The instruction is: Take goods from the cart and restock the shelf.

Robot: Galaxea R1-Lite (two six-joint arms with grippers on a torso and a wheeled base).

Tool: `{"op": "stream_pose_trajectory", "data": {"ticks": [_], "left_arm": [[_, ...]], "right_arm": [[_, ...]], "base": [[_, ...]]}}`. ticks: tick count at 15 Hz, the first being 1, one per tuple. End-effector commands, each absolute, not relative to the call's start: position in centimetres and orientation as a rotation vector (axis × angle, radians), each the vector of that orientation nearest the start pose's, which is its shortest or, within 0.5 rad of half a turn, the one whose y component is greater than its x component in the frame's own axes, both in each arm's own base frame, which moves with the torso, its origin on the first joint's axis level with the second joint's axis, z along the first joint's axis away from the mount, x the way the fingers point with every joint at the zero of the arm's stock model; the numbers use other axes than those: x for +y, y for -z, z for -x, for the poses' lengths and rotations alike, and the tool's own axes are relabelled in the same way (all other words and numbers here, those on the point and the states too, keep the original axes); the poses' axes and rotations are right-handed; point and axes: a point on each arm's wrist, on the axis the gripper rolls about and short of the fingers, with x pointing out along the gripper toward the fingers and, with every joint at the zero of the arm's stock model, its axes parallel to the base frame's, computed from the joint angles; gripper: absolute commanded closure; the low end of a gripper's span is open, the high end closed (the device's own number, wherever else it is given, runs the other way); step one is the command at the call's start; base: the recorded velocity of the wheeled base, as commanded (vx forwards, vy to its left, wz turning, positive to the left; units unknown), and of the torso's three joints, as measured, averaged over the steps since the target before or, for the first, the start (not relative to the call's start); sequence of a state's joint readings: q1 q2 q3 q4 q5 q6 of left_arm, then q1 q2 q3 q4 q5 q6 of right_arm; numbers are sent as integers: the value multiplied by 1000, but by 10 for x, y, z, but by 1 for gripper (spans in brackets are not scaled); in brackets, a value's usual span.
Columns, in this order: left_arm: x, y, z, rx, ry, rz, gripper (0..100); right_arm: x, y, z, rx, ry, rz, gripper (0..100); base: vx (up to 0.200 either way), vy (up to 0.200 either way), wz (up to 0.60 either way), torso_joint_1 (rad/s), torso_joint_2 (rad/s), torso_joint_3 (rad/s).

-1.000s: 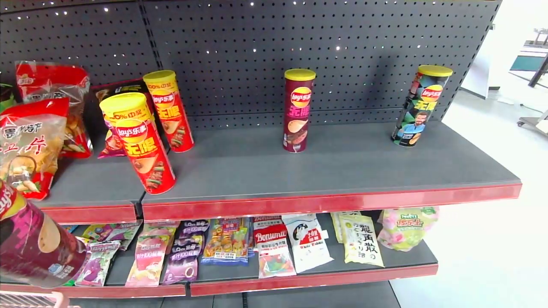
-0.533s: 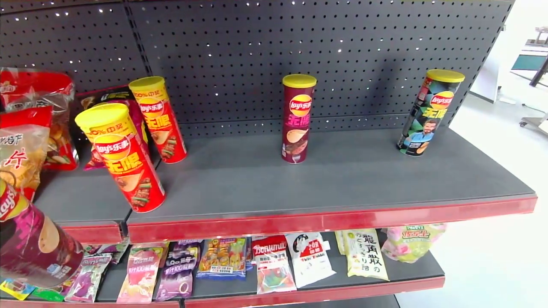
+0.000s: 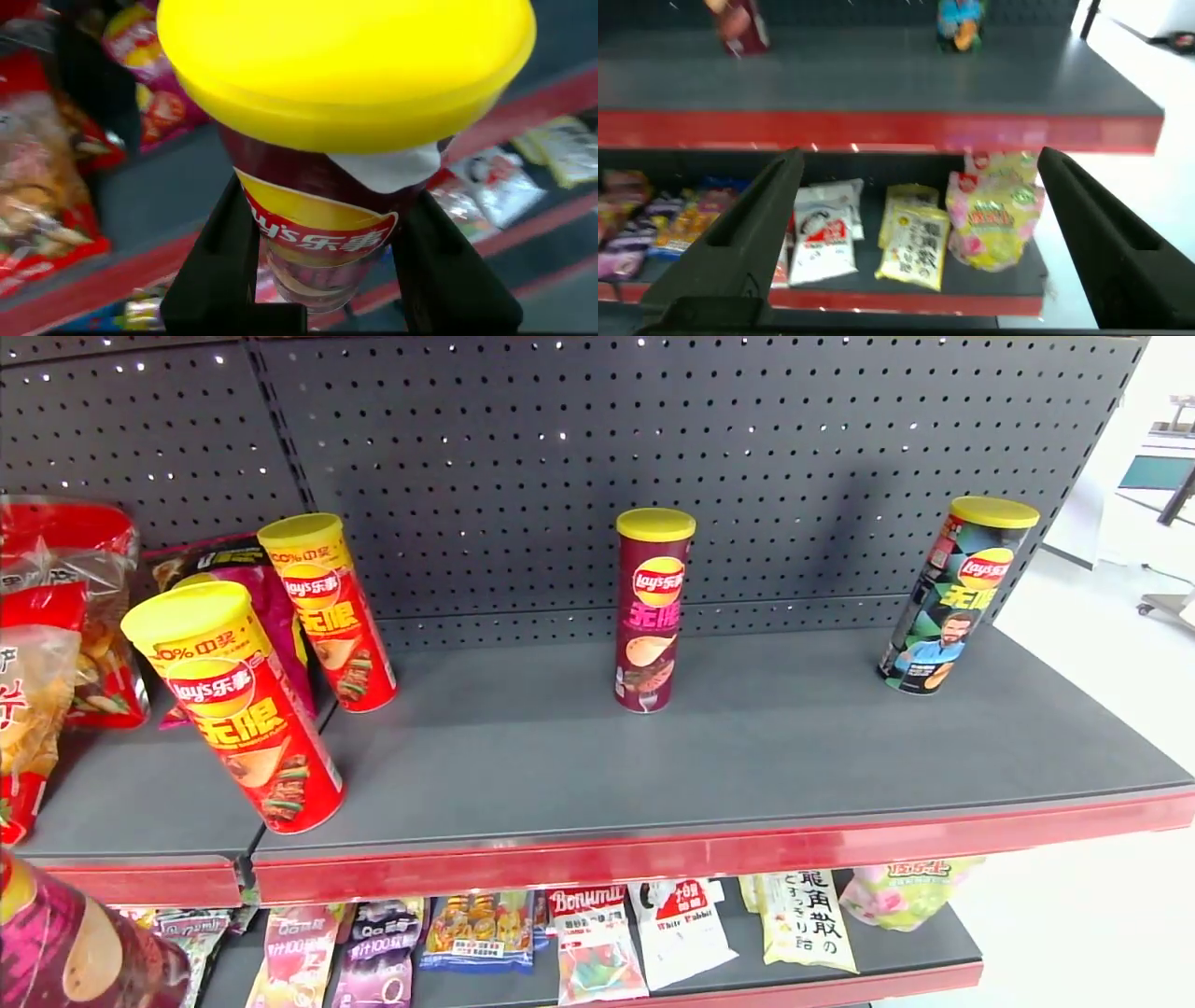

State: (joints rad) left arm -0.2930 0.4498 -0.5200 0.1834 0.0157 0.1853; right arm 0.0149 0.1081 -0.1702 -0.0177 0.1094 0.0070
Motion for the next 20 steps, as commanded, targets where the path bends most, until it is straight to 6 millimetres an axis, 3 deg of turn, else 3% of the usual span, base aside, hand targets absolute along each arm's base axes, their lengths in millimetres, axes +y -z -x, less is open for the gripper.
{"op": "stream_pose_trajectory", "data": {"ticks": [1,3,4,5,8,11,17,20], "left_arm": [[4,-217,13,21,363,-135,100],[3,-216,12,32,363,-127,100],[3,-212,11,44,361,-129,100],[3,-212,10,51,335,-131,100],[2,-213,5,76,310,-132,100],[2,-210,5,82,316,-120,100],[2,-211,4,82,321,-121,100],[2,-213,5,74,319,-123,100]], "right_arm": [[11,-240,-50,70,-333,-45,0],[26,-243,-96,139,-432,-4,0],[44,-242,-147,125,-491,-8,0],[54,-239,-182,93,-529,-1,0],[83,-245,-240,68,-689,3,0],[104,-231,-279,115,-761,11,0],[143,-221,-307,122,-899,41,0],[143,-216,-334,107,-925,50,0]], "base": [[0,0,0,0,0,0],[0,0,0,0,0,0],[0,0,0,0,0,0],[0,0,0,0,0,0],[0,0,0,0,0,0],[0,0,0,0,0,0],[0,0,0,0,0,0],[0,0,0,0,0,0]]}}
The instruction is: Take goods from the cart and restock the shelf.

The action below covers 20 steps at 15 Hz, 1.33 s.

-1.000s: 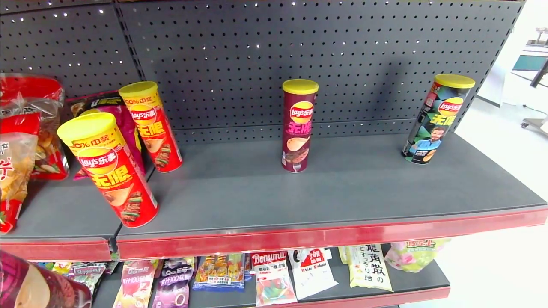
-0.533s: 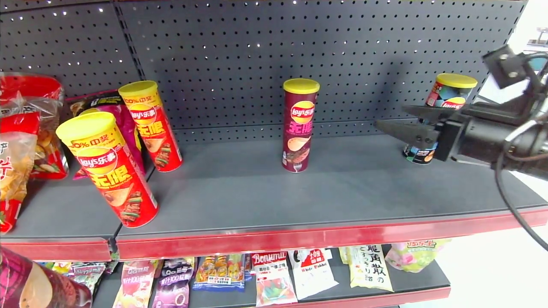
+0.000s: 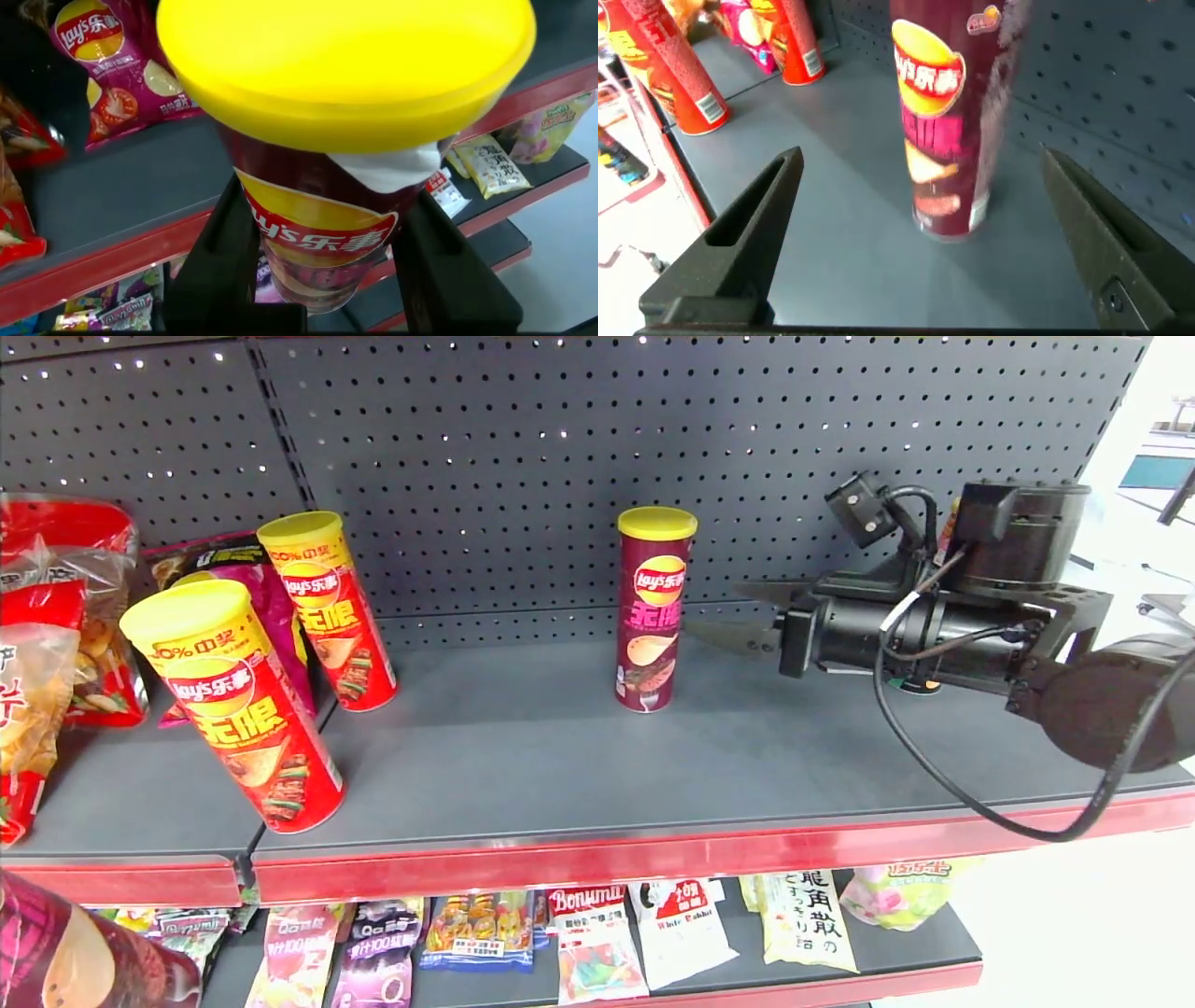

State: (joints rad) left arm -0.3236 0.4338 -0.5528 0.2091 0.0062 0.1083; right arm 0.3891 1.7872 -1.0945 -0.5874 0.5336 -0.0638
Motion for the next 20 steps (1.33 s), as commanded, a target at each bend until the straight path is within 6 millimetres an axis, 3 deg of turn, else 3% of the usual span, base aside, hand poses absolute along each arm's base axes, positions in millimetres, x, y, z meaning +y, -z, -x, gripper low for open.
{"op": "stream_pose_trajectory", "data": {"ticks": [1,8,13,20], "left_arm": [[2,-213,5,71,320,-123,100],[0,-214,0,94,335,-127,100],[-1,-214,-1,99,337,-129,100],[-2,-214,-5,113,350,-131,100]], "right_arm": [[144,-216,-339,101,-927,56,0],[135,-207,-365,100,-997,47,0],[145,-205,-389,63,-1052,49,0],[171,-198,-391,63,-1125,48,0]], "base": [[0,0,0,0,0,0],[0,0,0,0,0,0],[0,0,0,0,0,0],[0,0,0,0,0,0]]}}
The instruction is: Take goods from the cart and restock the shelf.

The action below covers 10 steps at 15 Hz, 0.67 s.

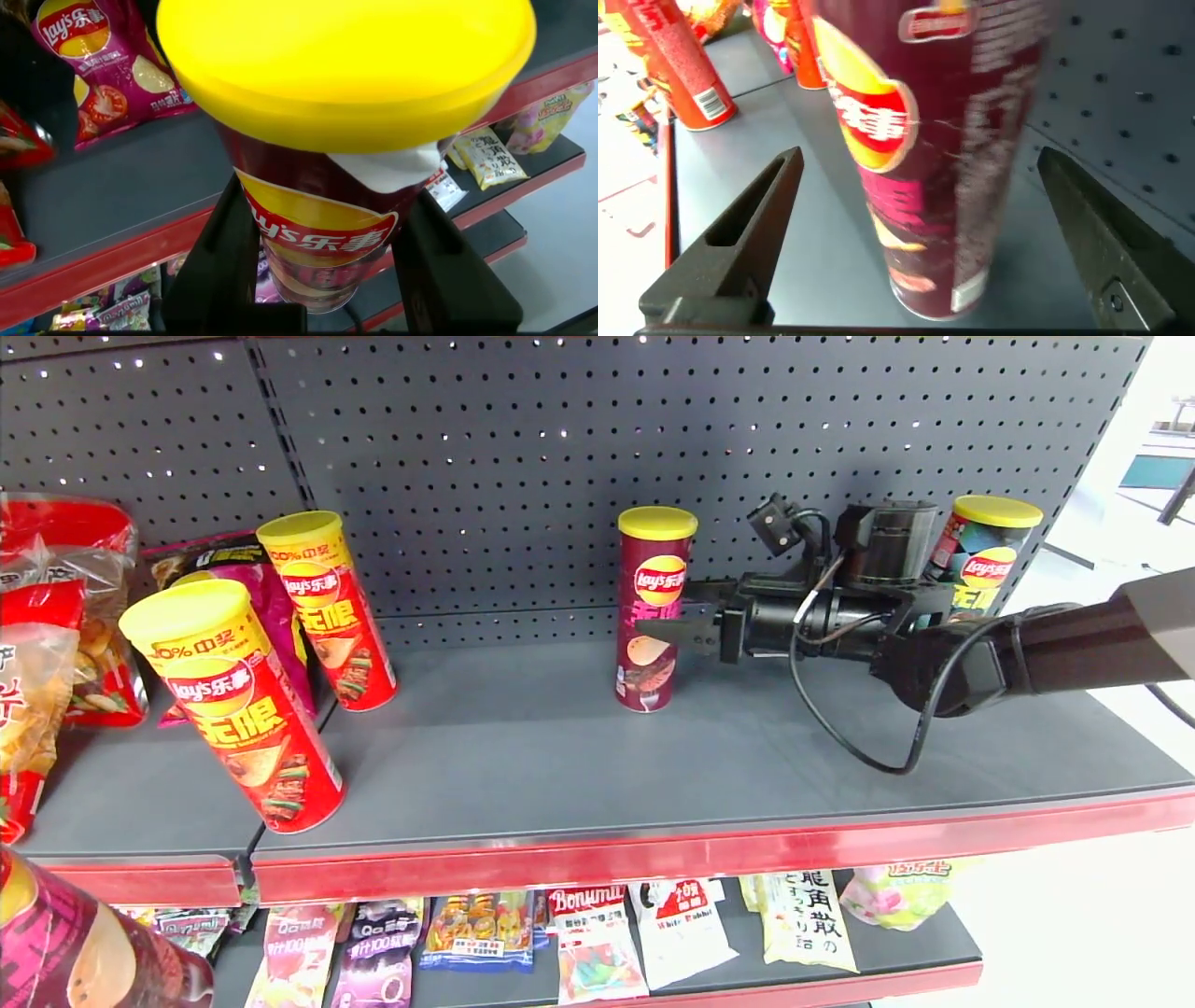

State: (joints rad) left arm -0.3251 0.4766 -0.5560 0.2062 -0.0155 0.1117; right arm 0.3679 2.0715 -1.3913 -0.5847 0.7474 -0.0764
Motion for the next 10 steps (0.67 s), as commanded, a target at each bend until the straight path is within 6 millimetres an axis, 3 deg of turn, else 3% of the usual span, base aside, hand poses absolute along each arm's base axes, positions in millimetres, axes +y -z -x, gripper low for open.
{"op": "stream_pose_trajectory", "data": {"ticks": [1,9,10], "left_arm": [[-2,-214,-5,113,350,-131,100],[-2,-216,-5,110,350,-131,100],[-2,-216,-5,110,350,-131,100]], "right_arm": [[173,-197,-392,65,-1130,48,0],[183,-198,-408,24,-1135,54,0],[183,-198,-408,24,-1135,55,100]], "base": [[0,0,0,0,0,0],[0,0,0,0,0,0],[0,0,0,0,0,0]]}}
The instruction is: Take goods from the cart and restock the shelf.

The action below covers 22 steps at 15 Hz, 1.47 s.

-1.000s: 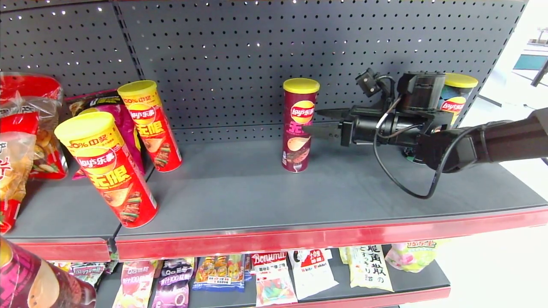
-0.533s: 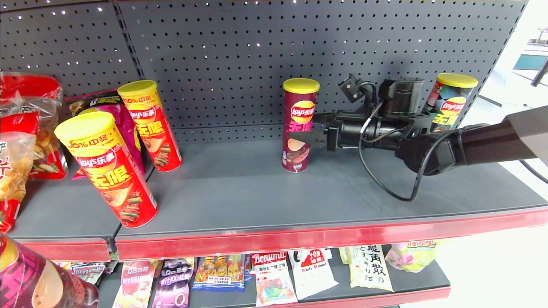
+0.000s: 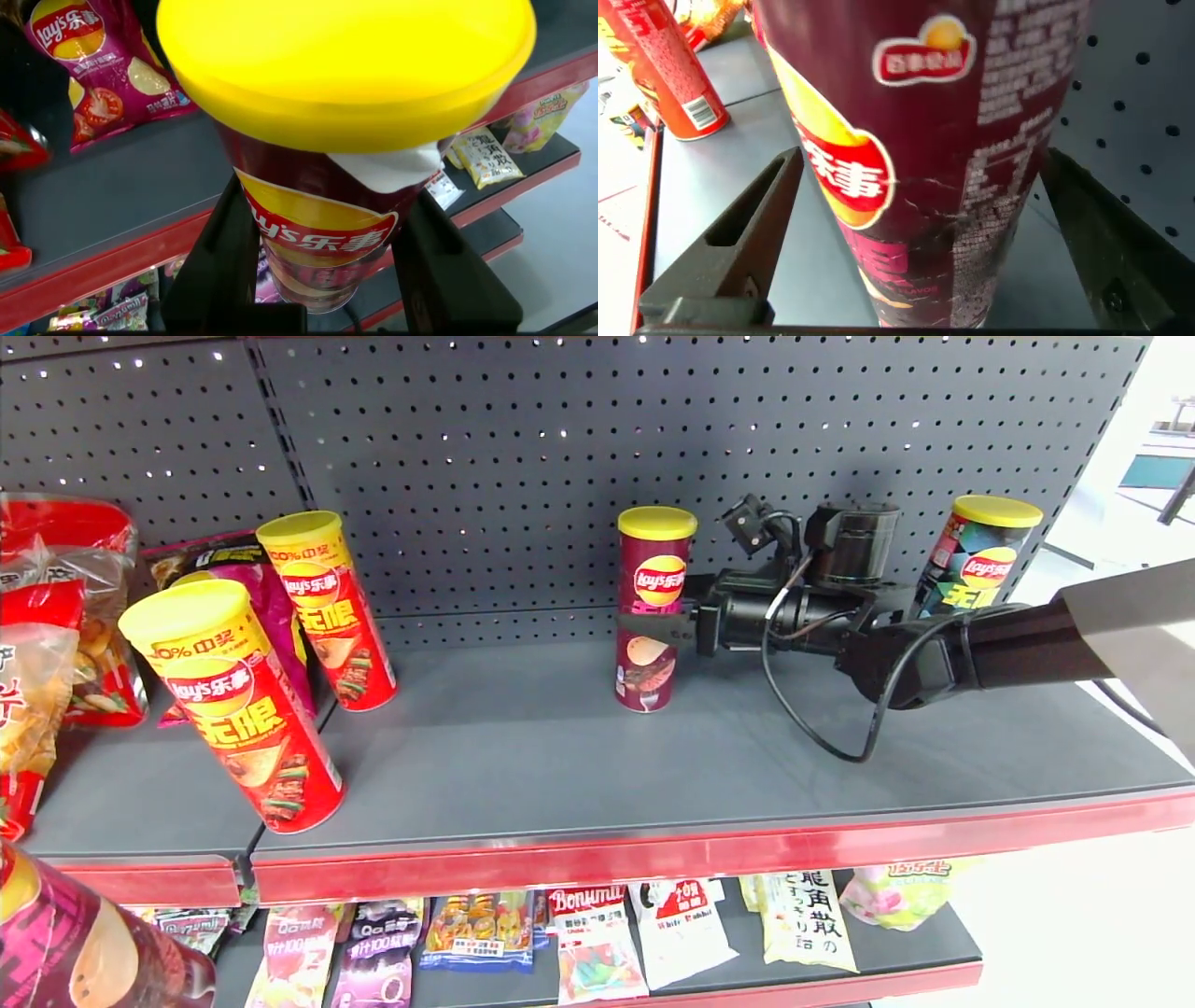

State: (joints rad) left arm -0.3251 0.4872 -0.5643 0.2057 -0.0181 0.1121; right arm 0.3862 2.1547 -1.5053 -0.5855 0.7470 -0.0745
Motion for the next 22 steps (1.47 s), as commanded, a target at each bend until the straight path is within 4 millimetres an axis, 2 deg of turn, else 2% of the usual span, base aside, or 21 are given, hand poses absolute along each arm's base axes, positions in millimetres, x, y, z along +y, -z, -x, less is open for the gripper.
{"op": "stream_pose_trajectory", "data": {"ticks": [1,6,9,13,15,19,22], "left_arm": [[-2,-216,-5,112,350,-131,100],[-2,-218,-6,112,349,-131,100],[-2,-217,-6,113,347,-131,100],[-2,-218,-6,108,351,-143,100],[-3,-220,-6,94,350,-141,100],[-3,-221,-7,85,351,-139,100],[-3,-221,-7,85,351,-139,100]], "right_arm": [[183,-198,-408,24,-1135,54,100],[190,-202,-400,17,-1130,59,100],[196,-218,-365,23,-1037,66,100],[196,-231,-317,28,-1013,73,100],[194,-231,-306,18,-972,75,100],[190,-216,-284,0,-989,86,100],[191,-212,-280,8,-990,99,100]], "base": [[0,0,0,0,0,0],[0,0,0,0,0,0],[0,0,0,0,0,0],[0,0,0,0,0,0],[0,0,0,0,0,0],[0,0,0,0,0,0],[0,0,0,0,0,0]]}}
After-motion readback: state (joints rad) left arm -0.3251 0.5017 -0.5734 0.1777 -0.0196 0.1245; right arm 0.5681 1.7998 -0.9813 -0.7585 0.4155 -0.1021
